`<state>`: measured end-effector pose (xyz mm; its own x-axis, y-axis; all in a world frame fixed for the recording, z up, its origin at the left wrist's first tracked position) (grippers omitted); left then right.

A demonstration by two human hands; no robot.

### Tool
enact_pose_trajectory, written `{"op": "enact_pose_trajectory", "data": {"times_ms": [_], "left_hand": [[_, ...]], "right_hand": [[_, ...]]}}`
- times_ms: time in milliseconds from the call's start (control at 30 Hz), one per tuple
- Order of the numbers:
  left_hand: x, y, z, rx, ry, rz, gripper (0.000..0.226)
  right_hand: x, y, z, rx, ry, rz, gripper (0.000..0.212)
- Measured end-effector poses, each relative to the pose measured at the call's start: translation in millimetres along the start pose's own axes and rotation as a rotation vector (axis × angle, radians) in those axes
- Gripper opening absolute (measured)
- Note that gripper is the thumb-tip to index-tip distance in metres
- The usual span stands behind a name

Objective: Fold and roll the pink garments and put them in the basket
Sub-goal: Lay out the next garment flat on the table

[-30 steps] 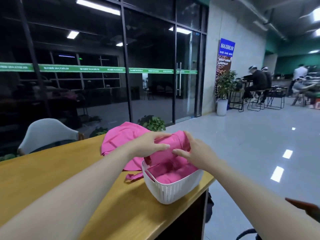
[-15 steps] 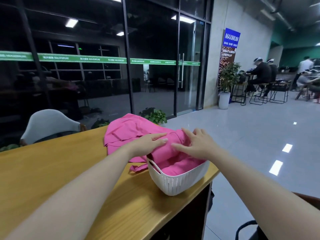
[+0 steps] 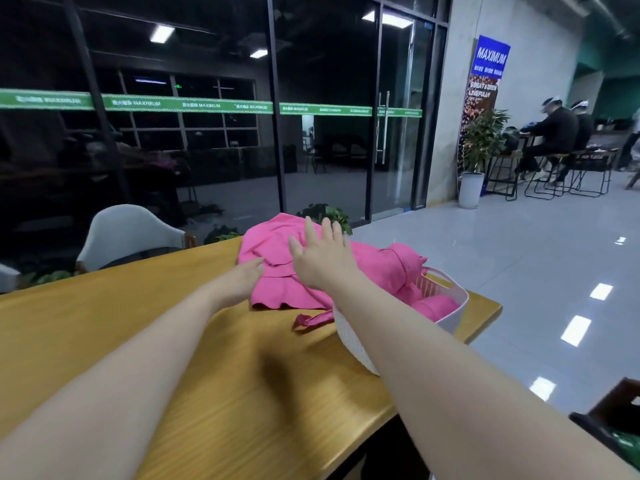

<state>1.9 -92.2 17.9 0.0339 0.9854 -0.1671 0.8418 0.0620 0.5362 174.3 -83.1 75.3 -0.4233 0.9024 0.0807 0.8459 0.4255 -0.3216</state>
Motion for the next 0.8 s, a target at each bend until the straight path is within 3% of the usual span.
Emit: {"op": "enact_pose_trajectory", "data": {"times_ms": [100, 267, 500, 667, 800], "left_hand": [[7.3, -36.2, -9.8, -0.056, 0.06, -0.023, 0.053], [26.2, -71.1, -21.9, 0.049, 0.095, -0.008, 0.053], [95.5, -93.0, -7.9, 0.181, 0.018, -0.031, 0.059], [152.8, -73.2, -19.2, 0.258, 0.116, 0.011, 0.059], [178.9, -89.9, 8.2, 0.368, -0.03, -0.027, 0.063]], "right_hand": [[15.8, -31.8, 26.9, -0.003, -0.01, -0.039, 0.064], [48.5, -58.2, 70.9, 0.056, -0.034, -0.032, 0.061], [97.3, -12.2, 135.7, -0.073, -0.015, 0.12, 0.062], [126.0, 26.2, 158.4, -0.054, -0.125, 0.3, 0.08], [139.6, 28.3, 164.5, -0.132, -0.165, 0.294, 0.087]]}}
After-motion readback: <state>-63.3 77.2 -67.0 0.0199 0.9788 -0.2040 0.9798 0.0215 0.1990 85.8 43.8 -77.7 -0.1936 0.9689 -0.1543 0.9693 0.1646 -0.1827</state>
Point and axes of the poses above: each hand's wrist, its own x-axis towards the middle knuckle, its own z-axis out of the palm, y = z × x, the point moved 8 cm from there along x, towards the middle knuckle, and after that the axes turned 13 degrees about -y, right-handed, at the moved point
